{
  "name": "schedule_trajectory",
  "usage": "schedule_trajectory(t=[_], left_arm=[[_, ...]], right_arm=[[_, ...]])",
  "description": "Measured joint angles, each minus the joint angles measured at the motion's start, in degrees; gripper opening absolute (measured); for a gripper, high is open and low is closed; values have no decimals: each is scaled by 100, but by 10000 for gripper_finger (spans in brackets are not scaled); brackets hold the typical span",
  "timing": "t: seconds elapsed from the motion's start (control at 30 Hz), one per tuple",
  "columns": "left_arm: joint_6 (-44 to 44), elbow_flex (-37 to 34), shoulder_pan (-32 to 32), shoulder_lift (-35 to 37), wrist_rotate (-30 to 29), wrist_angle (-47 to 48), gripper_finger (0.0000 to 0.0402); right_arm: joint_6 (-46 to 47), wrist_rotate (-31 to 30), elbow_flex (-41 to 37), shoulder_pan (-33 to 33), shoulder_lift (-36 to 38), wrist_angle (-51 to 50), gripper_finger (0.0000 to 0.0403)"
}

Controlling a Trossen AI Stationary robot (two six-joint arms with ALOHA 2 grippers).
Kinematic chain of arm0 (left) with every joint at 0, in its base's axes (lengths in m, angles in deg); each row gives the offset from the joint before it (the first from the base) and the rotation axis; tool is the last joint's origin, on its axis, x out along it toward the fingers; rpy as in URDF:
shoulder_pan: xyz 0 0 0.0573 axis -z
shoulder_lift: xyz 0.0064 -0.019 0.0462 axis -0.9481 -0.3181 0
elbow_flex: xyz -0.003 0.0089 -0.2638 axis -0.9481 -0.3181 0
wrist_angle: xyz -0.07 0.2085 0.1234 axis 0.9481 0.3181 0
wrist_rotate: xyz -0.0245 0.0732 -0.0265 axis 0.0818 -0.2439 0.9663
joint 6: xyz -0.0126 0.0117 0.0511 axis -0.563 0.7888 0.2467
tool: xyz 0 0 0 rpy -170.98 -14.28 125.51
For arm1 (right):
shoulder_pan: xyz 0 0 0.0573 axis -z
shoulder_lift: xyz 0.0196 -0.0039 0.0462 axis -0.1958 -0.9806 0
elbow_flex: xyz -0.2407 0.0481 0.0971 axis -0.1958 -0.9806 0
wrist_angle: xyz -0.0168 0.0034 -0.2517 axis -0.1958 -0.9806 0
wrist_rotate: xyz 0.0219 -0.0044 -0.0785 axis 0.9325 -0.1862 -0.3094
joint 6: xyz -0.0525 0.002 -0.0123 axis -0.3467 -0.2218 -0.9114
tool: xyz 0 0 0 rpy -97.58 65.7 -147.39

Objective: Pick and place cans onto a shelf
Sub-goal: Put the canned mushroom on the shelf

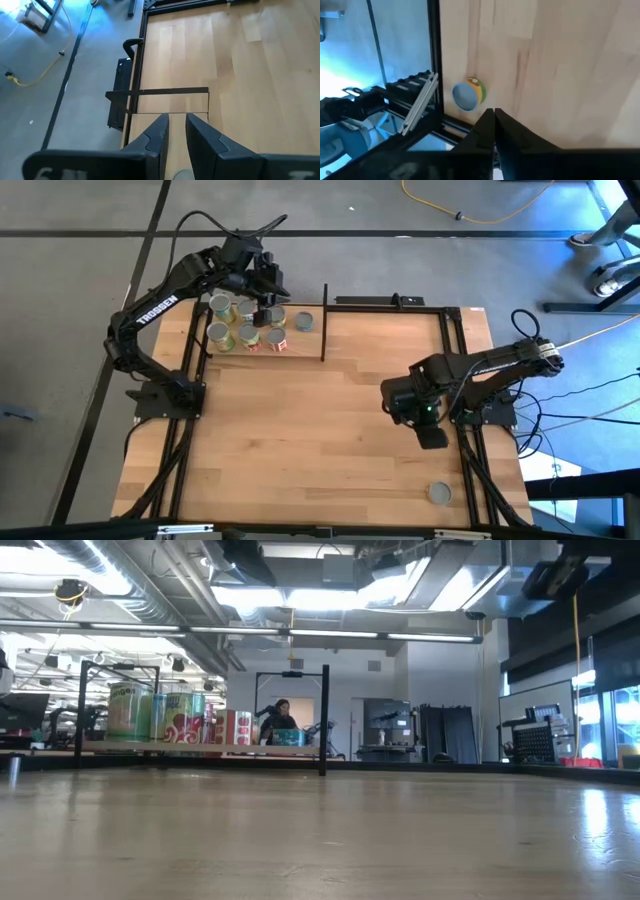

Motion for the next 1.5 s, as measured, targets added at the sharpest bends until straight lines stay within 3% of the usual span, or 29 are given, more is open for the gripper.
schedule_trajectory(t=[0.43,0.53,0.77,1.0,1.3,1.5], left_arm=[[-246,0,166,1,142,98,59],[-245,0,229,1,146,272,59],[-242,0,410,1,146,710,59],[-242,0,674,-1,144,761,59],[-261,0,996,1,144,754,59],[-399,0,1123,1,125,752,59]], right_arm=[[612,-606,-2,-693,0,249,36],[1125,-679,-172,-1002,2,603,37],[2264,-250,-766,-1570,-4,1713,33],[3175,-312,-1179,-1895,-2,2500,6],[3940,-258,-1583,-2069,-2,2553,82],[4861,-261,-1953,-2332,-2,2765,90]])
